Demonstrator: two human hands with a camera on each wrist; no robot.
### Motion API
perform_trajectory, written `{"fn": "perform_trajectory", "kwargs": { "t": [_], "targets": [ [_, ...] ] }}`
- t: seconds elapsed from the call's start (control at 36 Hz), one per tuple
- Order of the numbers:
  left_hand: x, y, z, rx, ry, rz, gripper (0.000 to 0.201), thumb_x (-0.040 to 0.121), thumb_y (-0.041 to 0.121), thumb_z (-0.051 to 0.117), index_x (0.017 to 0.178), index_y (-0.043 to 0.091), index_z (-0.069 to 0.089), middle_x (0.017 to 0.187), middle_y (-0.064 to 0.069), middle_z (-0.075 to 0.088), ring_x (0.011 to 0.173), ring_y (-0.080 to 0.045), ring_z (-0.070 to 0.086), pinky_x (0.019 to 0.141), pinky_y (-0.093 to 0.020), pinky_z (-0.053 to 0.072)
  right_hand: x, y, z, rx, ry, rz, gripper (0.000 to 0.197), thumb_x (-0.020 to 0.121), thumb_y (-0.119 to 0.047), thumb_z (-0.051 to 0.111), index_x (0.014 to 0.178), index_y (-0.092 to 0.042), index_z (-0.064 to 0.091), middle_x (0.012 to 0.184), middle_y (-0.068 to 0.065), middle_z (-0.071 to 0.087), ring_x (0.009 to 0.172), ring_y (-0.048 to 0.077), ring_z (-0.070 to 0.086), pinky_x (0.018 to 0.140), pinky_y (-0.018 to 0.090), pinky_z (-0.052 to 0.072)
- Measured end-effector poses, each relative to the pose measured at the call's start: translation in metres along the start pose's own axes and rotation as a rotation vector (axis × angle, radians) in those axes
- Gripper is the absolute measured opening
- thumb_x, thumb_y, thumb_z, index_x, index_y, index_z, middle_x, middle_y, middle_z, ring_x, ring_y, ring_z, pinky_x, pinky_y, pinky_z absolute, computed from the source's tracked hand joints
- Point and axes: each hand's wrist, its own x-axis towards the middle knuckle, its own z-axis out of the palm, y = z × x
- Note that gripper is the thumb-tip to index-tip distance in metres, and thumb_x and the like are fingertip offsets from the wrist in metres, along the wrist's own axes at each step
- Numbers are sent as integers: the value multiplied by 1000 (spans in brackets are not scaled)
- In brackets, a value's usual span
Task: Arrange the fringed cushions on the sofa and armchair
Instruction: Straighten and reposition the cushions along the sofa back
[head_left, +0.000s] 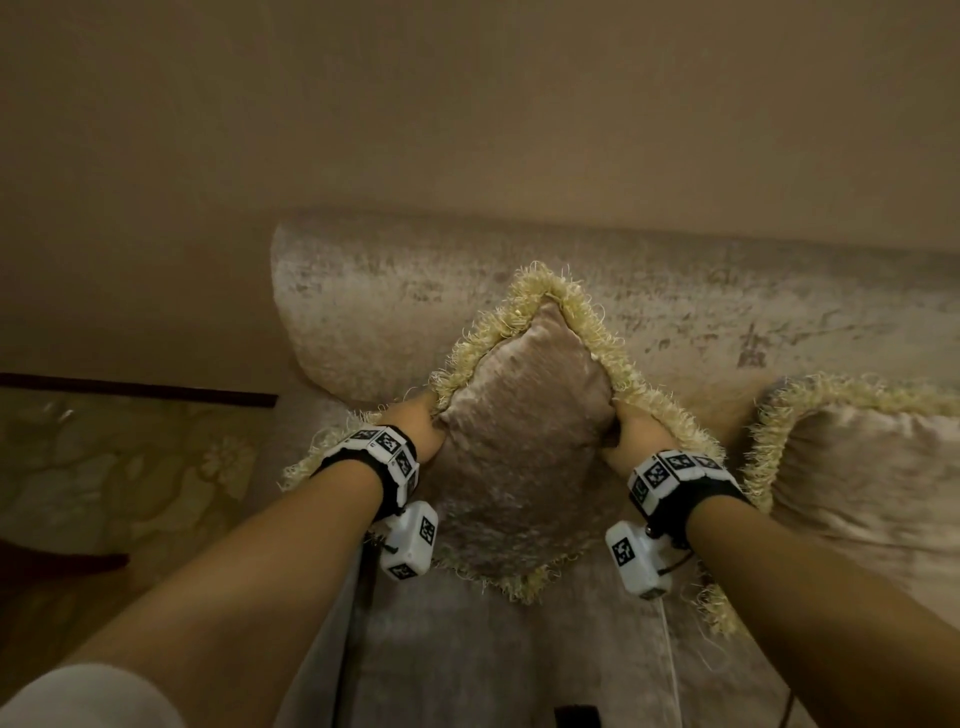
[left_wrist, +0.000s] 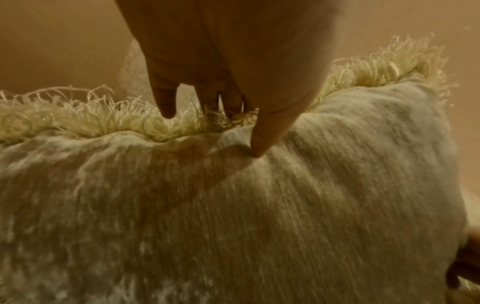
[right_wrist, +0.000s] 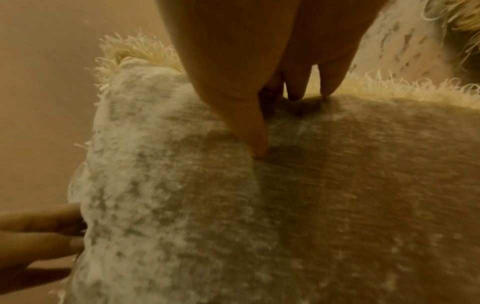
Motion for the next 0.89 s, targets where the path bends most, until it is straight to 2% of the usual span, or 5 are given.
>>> {"fn": "perform_trajectory", "kwargs": {
  "t": [0.17, 0.44, 0.67, 0.81, 0.89],
  "targets": [
    [-10, -10, 0, -53, -7, 29, 72, 92, 30, 56, 152, 13, 20, 155, -13, 30, 134, -33, 42, 106, -40, 40, -14, -2, 16, 37, -42, 7, 117, 75, -28, 79, 153, -9, -6, 159, 8, 18, 140, 28, 32, 112, 38, 34],
    [-39, -14, -6, -93, 98, 179, 70, 89, 18, 58, 152, 18, 26, 156, -8, 30, 139, -28, 36, 112, -37, 34, -44, -12, 23, 93, 47, -5, 106, 78, -27, 76, 153, -12, 3, 159, 8, 15, 145, 28, 21, 116, 44, 28],
    [-64, 9, -1, -86, 19, 235, 82, 89, 22, 60, 153, 38, 11, 147, -10, 43, 102, -27, 61, 79, -32, 52, -83, -7, 31, 78, 49, 18, 103, 86, -27, 69, 153, -10, -7, 162, 8, -5, 149, 28, 4, 121, 40, 15],
    [-88, 23, 10, -52, 51, 260, 87, 89, 29, 63, 153, 38, 6, 159, 1, 23, 130, -25, 48, 97, -33, 47, -107, 6, 29, 49, 53, 10, 104, 86, -30, 69, 153, -10, -7, 162, 8, -6, 149, 29, 3, 120, 41, 16],
    [-104, 32, 16, -59, 57, 259, 92, 88, 27, 64, 152, 42, -1, 151, -4, 39, 107, -24, 61, 85, -39, 56, -122, 16, 22, 22, 77, 9, 102, 86, -32, 68, 153, -9, -6, 162, 8, -4, 148, 28, 4, 120, 39, 15]
  ]
}}
